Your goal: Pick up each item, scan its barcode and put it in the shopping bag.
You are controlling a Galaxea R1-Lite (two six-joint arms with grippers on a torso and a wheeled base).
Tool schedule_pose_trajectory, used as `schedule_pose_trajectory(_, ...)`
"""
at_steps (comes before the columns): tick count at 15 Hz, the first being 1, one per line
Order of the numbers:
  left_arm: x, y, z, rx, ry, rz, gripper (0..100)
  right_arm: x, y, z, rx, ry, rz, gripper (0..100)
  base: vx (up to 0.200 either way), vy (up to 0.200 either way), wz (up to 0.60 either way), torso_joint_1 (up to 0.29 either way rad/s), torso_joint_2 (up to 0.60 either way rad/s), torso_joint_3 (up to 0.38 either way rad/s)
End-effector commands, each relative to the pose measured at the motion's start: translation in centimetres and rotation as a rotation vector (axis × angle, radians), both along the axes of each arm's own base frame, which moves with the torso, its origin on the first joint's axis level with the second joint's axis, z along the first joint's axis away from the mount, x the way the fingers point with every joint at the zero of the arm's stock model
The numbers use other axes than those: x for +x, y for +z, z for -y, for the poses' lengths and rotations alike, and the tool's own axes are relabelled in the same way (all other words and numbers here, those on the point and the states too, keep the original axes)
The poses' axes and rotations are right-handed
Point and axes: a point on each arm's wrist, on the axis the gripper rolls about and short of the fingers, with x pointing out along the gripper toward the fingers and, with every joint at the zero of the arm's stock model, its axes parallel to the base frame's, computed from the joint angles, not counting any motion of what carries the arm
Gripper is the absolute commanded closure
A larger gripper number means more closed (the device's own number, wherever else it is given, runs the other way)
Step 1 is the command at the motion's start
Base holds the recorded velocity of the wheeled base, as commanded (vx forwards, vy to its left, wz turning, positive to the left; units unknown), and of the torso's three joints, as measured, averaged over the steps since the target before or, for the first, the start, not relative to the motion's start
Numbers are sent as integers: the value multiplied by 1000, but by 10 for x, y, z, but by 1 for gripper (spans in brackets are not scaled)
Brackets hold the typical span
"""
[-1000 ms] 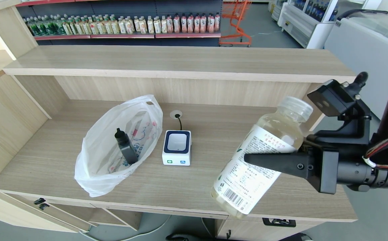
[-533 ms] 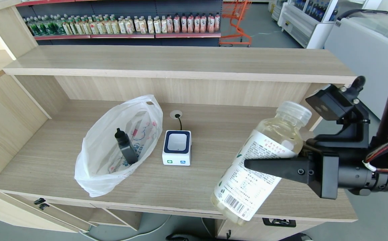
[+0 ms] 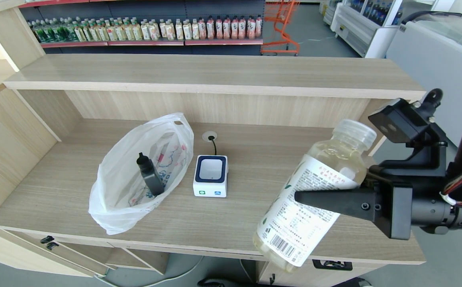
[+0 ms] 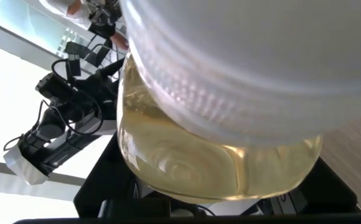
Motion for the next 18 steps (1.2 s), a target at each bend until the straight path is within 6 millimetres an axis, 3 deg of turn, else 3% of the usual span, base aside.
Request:
schedule_pose_trajectory(1,0,0,0,0,0,0,0,-2,3,1,7,0,10,100,0,0,0,0,0,0)
schedule_pose_trajectory(6,0,0,0,0,0,0,0,-5,2,4,0,-7,40,100,0,0,0,0,0,0)
schedule_pose_trajectory(9,0,0,0,0,0,0,0,5,-16,23,-192,-69,429,100,0,0,0,0,0,0)
schedule_pose_trajectory(13,0,0,0,0,0,0,0,23,-28,62,-518,-153,960,100,0,0,0,0,0,0)
schedule_pose_trajectory(18,0,0,0,0,0,0,0,33,-26,75,-677,-220,1170,100,0,0,0,0,0,0)
